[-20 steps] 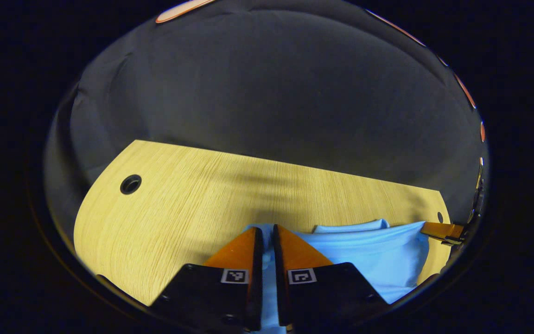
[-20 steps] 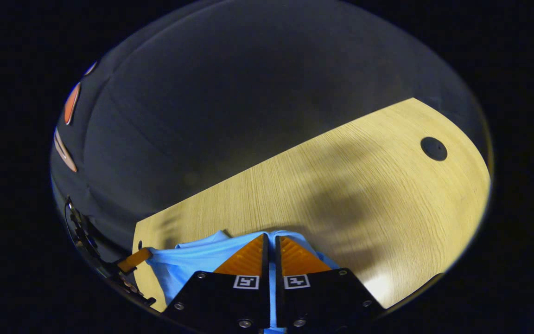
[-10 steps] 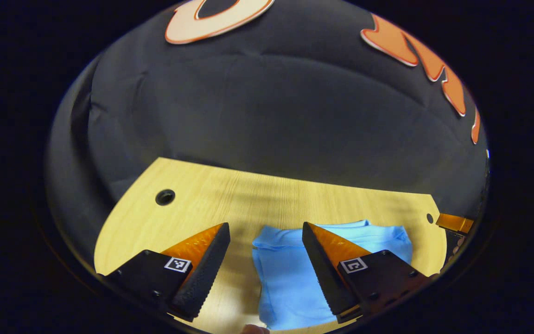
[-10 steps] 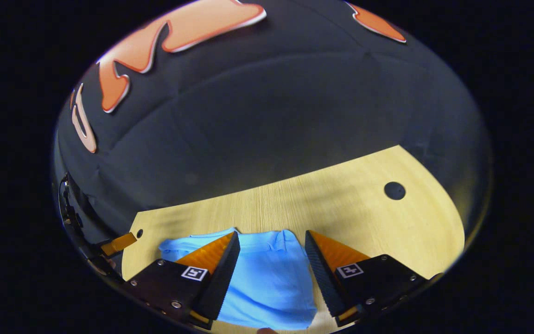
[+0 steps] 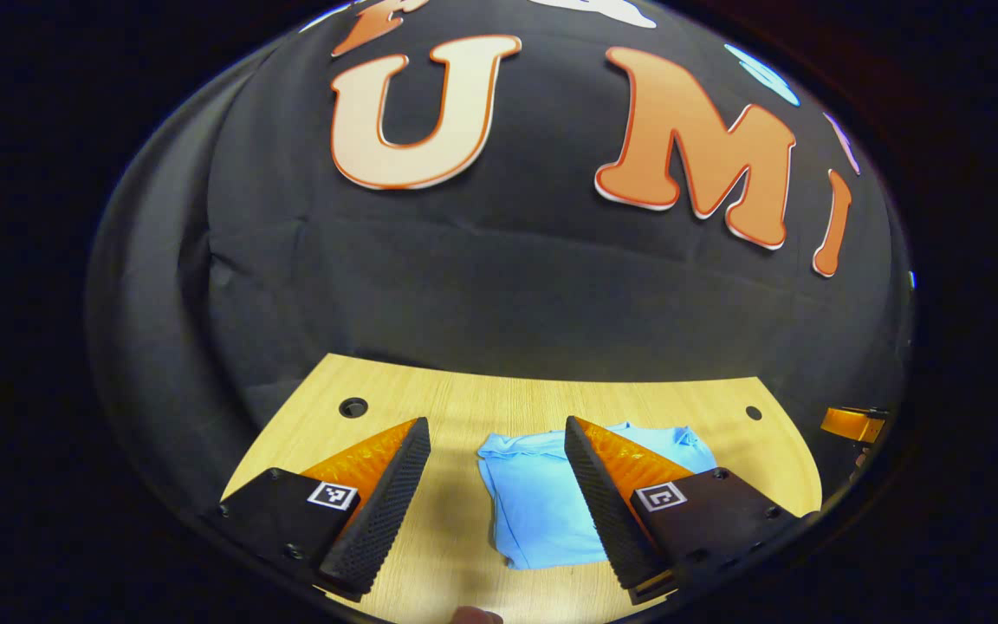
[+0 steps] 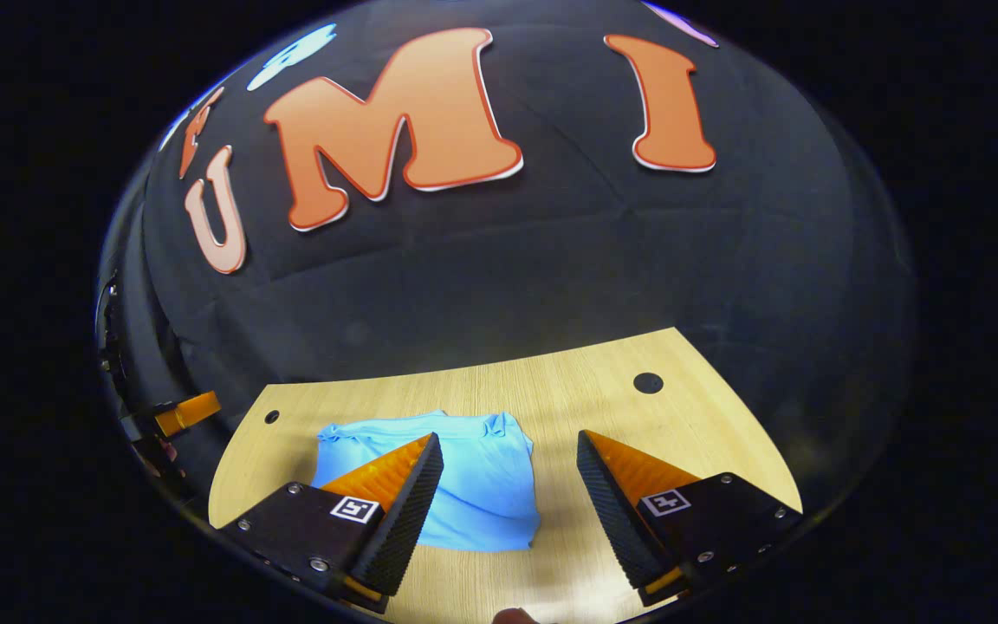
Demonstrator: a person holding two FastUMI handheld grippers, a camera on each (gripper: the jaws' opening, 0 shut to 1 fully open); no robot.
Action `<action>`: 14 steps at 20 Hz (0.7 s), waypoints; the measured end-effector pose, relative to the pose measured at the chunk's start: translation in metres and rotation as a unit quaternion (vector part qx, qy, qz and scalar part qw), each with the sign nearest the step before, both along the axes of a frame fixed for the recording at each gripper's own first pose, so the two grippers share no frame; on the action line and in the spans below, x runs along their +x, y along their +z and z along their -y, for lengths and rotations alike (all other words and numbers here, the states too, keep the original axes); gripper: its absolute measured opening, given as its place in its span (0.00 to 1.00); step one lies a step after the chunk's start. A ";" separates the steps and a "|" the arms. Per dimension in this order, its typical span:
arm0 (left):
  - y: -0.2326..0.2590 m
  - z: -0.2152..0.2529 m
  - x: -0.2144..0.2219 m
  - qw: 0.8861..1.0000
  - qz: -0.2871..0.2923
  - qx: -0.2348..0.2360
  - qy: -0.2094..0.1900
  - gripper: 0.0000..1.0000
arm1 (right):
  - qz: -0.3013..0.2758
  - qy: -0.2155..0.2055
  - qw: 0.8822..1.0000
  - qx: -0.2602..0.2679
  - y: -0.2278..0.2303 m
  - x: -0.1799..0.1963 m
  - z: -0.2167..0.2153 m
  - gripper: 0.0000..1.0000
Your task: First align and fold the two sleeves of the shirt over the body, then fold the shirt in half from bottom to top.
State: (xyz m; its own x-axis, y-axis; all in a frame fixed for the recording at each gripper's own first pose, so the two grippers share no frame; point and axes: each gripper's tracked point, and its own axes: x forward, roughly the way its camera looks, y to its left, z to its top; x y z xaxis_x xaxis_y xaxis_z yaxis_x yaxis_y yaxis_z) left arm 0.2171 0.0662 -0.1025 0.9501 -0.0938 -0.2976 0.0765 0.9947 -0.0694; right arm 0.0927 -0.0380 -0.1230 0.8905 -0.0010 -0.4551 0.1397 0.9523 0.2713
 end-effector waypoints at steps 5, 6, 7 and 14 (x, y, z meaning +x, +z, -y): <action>0.033 -0.002 -0.093 0.997 0.063 0.018 0.033 1.00 | 0.029 0.022 0.999 -0.004 0.018 -0.068 -0.002 0.94; 0.038 0.001 -0.113 0.996 0.070 0.019 0.042 1.00 | 0.035 0.030 0.999 -0.015 0.018 -0.080 0.000 0.94; 0.044 0.004 -0.137 0.995 0.082 0.019 0.050 1.00 | 0.043 0.039 0.998 -0.026 0.024 -0.097 0.001 0.94; 0.048 0.030 -0.269 0.989 0.124 0.023 0.076 0.97 | 0.106 0.081 0.989 -0.069 0.048 -0.187 0.016 0.94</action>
